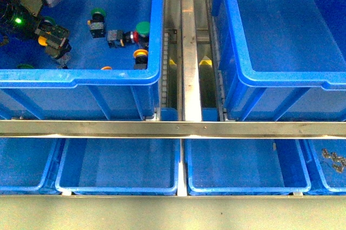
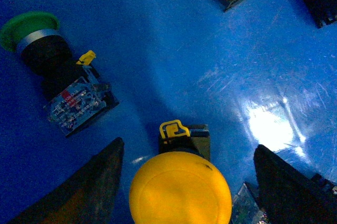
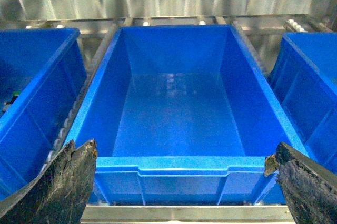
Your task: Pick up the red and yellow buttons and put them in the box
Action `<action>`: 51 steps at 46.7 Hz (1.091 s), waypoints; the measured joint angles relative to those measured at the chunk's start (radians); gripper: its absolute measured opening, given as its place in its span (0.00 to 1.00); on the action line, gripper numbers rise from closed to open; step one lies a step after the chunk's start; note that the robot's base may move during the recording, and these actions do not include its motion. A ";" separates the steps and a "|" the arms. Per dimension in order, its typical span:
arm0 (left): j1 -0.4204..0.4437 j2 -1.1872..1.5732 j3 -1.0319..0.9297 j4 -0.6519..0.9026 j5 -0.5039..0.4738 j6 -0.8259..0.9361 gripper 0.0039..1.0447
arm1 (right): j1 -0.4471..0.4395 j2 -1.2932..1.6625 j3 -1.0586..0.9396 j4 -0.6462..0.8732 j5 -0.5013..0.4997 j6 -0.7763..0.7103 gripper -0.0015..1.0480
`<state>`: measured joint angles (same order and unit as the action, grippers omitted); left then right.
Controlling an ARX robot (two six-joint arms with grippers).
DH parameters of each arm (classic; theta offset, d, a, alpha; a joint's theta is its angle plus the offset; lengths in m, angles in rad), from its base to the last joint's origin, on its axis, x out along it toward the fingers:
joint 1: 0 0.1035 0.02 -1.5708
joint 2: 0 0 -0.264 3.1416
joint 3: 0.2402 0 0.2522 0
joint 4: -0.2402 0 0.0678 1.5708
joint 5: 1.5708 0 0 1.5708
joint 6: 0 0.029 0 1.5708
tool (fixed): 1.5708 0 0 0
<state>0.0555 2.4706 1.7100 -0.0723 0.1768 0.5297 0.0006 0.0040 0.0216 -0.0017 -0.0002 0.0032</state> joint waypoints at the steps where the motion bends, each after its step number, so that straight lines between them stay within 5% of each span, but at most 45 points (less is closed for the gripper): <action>1: 0.000 0.000 0.000 0.000 0.001 -0.002 0.64 | 0.000 0.000 0.000 0.000 0.000 0.000 0.94; 12: 0.002 0.000 0.000 0.006 0.013 -0.016 0.34 | 0.000 0.000 0.000 0.000 0.000 0.000 0.94; 33: 0.025 -0.085 -0.085 0.059 0.127 -0.204 0.33 | 0.000 0.000 0.000 0.000 0.000 0.000 0.94; 51: 0.101 -0.617 -0.512 0.164 0.409 -0.873 0.33 | 0.000 0.000 0.000 0.000 0.000 0.000 0.94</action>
<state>0.1570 1.8538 1.1980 0.0917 0.5854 -0.3431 0.0006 0.0040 0.0216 -0.0017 -0.0002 0.0032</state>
